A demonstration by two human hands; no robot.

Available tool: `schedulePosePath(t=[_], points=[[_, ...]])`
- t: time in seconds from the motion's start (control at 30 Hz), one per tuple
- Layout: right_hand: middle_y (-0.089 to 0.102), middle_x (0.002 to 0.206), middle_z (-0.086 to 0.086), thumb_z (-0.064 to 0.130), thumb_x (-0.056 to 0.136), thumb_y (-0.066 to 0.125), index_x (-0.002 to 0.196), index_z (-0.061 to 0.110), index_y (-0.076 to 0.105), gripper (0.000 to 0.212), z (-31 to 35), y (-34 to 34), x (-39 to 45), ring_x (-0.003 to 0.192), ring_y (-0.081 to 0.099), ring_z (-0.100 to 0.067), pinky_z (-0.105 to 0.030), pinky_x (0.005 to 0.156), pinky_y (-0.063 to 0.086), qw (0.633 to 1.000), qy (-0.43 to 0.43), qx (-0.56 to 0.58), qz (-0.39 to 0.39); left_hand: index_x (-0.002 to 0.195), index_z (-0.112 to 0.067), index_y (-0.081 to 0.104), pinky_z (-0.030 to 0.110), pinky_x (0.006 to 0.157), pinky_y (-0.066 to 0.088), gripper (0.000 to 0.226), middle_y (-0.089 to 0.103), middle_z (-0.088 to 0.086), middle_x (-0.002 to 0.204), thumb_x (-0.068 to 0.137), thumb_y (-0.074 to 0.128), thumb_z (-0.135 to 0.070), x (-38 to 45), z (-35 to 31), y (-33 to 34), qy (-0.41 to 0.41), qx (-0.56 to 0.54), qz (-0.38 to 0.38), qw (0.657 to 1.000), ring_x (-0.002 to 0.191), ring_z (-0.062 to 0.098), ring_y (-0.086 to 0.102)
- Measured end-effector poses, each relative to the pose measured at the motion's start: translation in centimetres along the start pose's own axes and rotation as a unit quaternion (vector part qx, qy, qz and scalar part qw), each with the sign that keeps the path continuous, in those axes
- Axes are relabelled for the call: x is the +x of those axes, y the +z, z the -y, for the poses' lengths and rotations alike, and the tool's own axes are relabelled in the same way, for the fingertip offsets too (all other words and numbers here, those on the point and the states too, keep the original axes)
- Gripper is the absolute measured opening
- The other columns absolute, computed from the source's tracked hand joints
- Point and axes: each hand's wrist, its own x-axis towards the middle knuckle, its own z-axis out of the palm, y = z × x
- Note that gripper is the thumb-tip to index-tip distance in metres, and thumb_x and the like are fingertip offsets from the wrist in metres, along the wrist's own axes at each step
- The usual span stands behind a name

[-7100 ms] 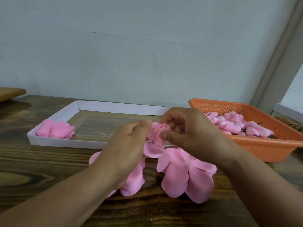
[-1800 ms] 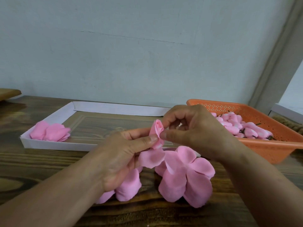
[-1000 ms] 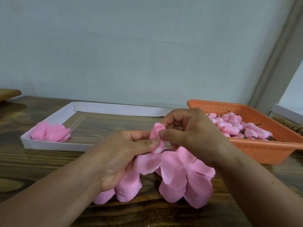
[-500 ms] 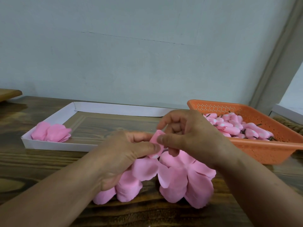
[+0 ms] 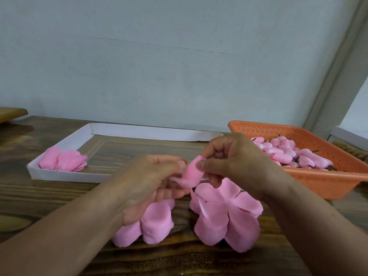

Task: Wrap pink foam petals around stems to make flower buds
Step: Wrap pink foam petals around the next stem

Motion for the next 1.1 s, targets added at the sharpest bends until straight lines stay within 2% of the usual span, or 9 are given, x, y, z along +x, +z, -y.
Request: schedulePosePath(t=[0.1,0.17,0.23,0.3,0.43,0.57,0.67,0.8,1.1], points=[[0.060,0.046,-0.003,-0.003,0.081,0.066,0.070,0.002,0.065,0.012,-0.3,-0.2,0.2,0.037,0.052,-0.014,-0.021,0.044,0.043,1.000,0.002,0.016,-0.023,0.105,0.000,0.064,0.025,0.061,0.059,0.034,0.072,0.024,0.088,0.093,0.034,0.006,0.1,-0.1,0.0,-0.015,-0.059,-0.006,0.998,0.073,0.025,0.073],[0.061,0.049,-0.007,-0.004,0.080,0.066,0.072,0.000,0.066,0.008,-0.4,-0.3,0.3,0.039,0.052,-0.018,-0.023,0.043,0.043,0.999,0.002,0.025,-0.033,0.103,0.004,0.064,0.024,0.063,0.059,0.041,0.072,0.023,0.091,0.089,0.028,0.013,0.1,0.0,0.0,-0.014,-0.089,0.013,0.996,0.078,0.025,0.073],[0.061,0.049,-0.009,-0.004,0.079,0.066,0.072,-0.001,0.066,0.008,-0.4,-0.3,0.3,0.039,0.052,-0.020,-0.024,0.043,0.043,0.999,0.002,0.030,-0.040,0.101,0.005,0.066,0.022,0.064,0.059,0.040,0.073,0.021,0.092,0.086,0.031,0.018,0.1,0.3,0.0,-0.006,-0.096,0.024,0.995,0.078,0.022,0.073],[0.060,0.048,-0.008,-0.004,0.079,0.066,0.070,0.000,0.065,0.010,-0.4,-0.2,0.3,0.038,0.051,-0.020,-0.024,0.042,0.044,0.998,0.002,0.034,-0.044,0.100,0.003,0.068,0.020,0.064,0.058,0.031,0.074,0.018,0.091,0.084,0.045,0.018,0.2,0.6,0.1,0.011,-0.077,0.022,0.997,0.076,0.018,0.072],[0.057,0.042,-0.003,-0.001,0.081,0.065,0.072,-0.002,0.063,0.009,-0.1,0.2,0.2,0.035,0.050,-0.014,-0.021,0.041,0.041,0.998,0.001,0.041,-0.040,0.100,-0.002,0.069,0.017,0.053,0.053,0.029,0.074,0.014,0.083,0.072,0.066,-0.003,0.2,0.9,0.4,0.039,-0.045,-0.017,0.998,0.063,0.013,0.069],[0.056,0.041,0.000,-0.002,0.082,0.064,0.073,-0.005,0.061,0.010,0.1,0.5,0.0,0.034,0.049,-0.013,-0.019,0.039,0.040,0.997,0.007,0.059,-0.039,0.095,-0.010,0.064,0.021,0.046,0.051,0.015,0.070,0.012,0.067,0.080,0.068,-0.009,0.1,0.8,0.7,0.060,0.008,-0.078,0.995,0.051,0.014,0.063],[0.056,0.041,0.000,-0.001,0.082,0.064,0.071,-0.004,0.061,0.012,0.2,0.9,0.0,0.035,0.048,-0.013,-0.019,0.039,0.040,0.996,0.016,0.072,-0.045,0.086,-0.016,0.057,0.027,0.049,0.050,0.008,0.070,0.011,0.063,0.086,0.065,-0.015,0.2,1.0,0.6,0.096,0.076,-0.104,0.987,0.053,0.017,0.063],[0.057,0.044,-0.002,-0.002,0.081,0.064,0.065,0.001,0.062,0.017,0.2,1.3,0.1,0.039,0.049,-0.015,-0.021,0.040,0.041,0.995,0.023,0.082,-0.060,0.076,-0.019,0.061,0.026,0.050,0.052,0.015,0.069,0.009,0.061,0.090,0.061,-0.013,0.0,1.0,0.8,0.130,0.110,-0.097,0.981,0.053,0.016,0.064],[0.057,0.046,-0.003,-0.004,0.083,0.059,0.064,0.003,0.061,0.020,0.2,1.1,0.0,0.041,0.049,-0.014,-0.023,0.041,0.042,0.994,0.033,0.089,-0.058,0.089,-0.026,0.070,0.017,0.051,0.051,0.020,0.073,0.005,0.068,0.082,0.067,-0.008,-0.2,1.2,0.9,0.137,0.072,-0.055,0.986,0.055,0.009,0.065]])
